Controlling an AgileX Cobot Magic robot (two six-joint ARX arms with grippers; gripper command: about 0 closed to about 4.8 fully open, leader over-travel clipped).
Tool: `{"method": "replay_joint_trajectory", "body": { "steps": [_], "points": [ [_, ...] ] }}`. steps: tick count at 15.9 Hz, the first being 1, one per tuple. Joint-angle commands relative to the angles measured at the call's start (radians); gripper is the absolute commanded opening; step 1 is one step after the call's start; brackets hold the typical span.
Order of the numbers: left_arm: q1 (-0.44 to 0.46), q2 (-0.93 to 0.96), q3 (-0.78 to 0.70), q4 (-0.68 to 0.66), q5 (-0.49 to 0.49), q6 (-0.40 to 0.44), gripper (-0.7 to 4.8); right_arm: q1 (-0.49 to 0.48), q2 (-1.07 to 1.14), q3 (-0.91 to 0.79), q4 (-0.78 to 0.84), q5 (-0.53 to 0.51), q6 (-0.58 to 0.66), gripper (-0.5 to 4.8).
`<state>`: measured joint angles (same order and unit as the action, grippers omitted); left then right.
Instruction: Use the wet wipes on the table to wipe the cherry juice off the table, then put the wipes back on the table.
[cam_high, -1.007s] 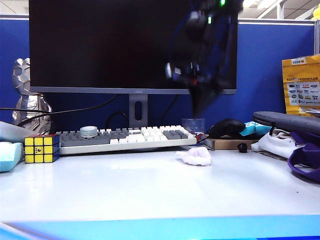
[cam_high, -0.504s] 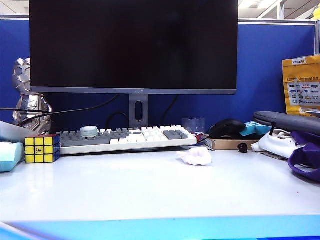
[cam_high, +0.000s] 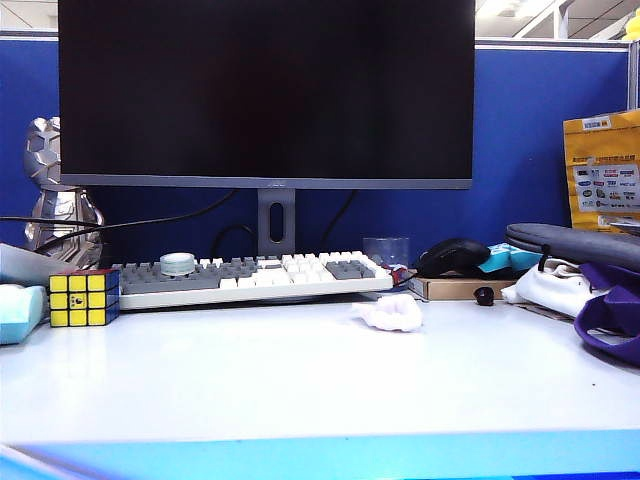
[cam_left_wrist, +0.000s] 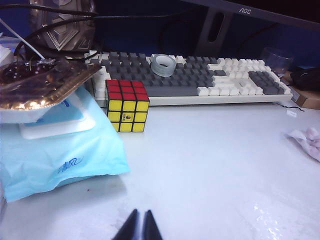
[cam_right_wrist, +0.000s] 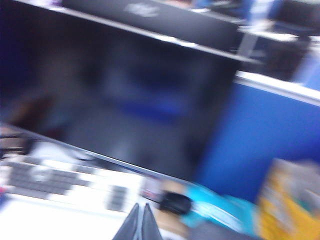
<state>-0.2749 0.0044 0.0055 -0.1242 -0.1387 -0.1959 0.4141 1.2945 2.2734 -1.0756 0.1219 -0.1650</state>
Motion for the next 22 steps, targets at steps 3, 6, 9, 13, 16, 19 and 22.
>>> {"method": "replay_joint_trajectory", "body": {
  "steps": [3,6,9,13,16,19,22],
  "points": [
    [0.000,-0.003,0.000,0.006,0.004,0.004,0.28,0.000,-0.269,-0.533,0.358,0.082,0.033,-0.01],
    [0.000,-0.003,0.000,0.006,0.004,0.004,0.28,0.000,-0.486,-1.127,0.870,0.017,0.035,-0.01],
    [0.000,-0.003,0.000,0.006,0.004,0.005,0.28,-0.005,-0.625,-1.490,0.969,0.016,0.035,0.00],
    [0.000,-0.003,0.000,0.006,0.004,0.005,0.28,-0.008,-0.834,-1.869,1.123,0.018,0.042,-0.01],
    [0.000,-0.003,0.000,0.006,0.004,0.004,0.28,-0.103,-1.049,-2.044,1.162,0.017,0.105,0.00],
    [0.000,-0.003,0.000,0.006,0.004,0.004,0.28,-0.211,-1.219,-2.164,1.162,0.007,0.143,0.00],
    [0.000,-0.003,0.000,0.005,0.005,0.004,0.28,-0.319,-1.292,-2.234,1.132,-0.061,0.150,-0.01]
  ]
}}
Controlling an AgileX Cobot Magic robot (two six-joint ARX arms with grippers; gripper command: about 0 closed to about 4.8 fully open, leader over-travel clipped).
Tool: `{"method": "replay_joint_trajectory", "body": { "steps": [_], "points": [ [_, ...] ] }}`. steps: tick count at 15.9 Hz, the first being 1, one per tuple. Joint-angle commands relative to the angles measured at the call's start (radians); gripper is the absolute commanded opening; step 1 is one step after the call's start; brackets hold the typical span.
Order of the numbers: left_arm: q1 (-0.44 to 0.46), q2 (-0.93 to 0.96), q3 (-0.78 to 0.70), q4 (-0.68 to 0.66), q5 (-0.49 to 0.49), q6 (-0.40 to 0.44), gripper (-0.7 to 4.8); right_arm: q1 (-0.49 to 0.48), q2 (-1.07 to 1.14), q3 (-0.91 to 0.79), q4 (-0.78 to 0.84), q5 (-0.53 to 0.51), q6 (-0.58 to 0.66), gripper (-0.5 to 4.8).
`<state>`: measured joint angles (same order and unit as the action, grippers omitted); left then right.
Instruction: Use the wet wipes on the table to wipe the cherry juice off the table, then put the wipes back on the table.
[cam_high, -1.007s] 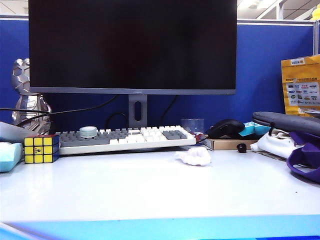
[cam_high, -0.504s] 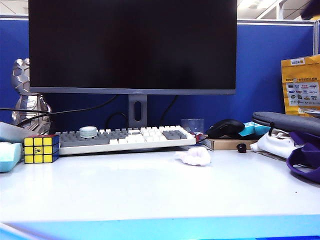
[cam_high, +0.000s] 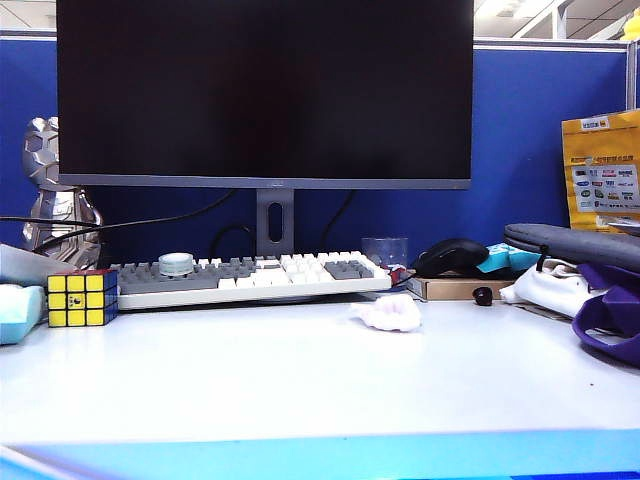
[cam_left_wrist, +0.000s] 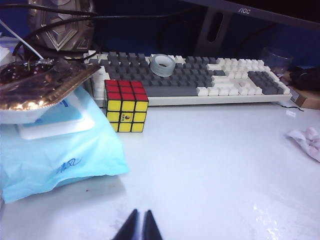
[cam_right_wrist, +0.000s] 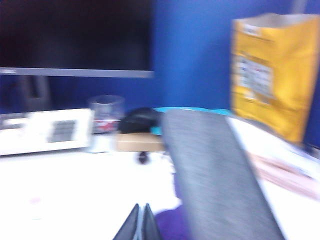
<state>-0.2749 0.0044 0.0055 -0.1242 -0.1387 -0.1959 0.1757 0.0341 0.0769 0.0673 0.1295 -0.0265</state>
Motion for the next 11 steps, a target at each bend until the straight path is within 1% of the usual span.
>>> {"method": "replay_joint_trajectory", "body": {
  "steps": [1,4,7,11],
  "points": [
    [0.000,-0.003,0.000,0.006,0.004,0.004,0.28,-0.106,-0.032,-0.039,-0.029,-0.092,0.011,-0.01],
    [0.000,-0.003,0.000,0.005,0.005,0.004,0.28,-0.148,-0.032,-0.053,-0.082,-0.097,0.012,0.00],
    [0.000,-0.003,0.000,0.006,0.004,0.005,0.28,-0.150,-0.031,-0.071,-0.250,-0.111,0.028,-0.01],
    [0.000,-0.003,0.000,0.006,0.004,0.004,0.28,-0.150,-0.032,-0.071,-0.238,-0.109,0.045,-0.01]
  ]
}}
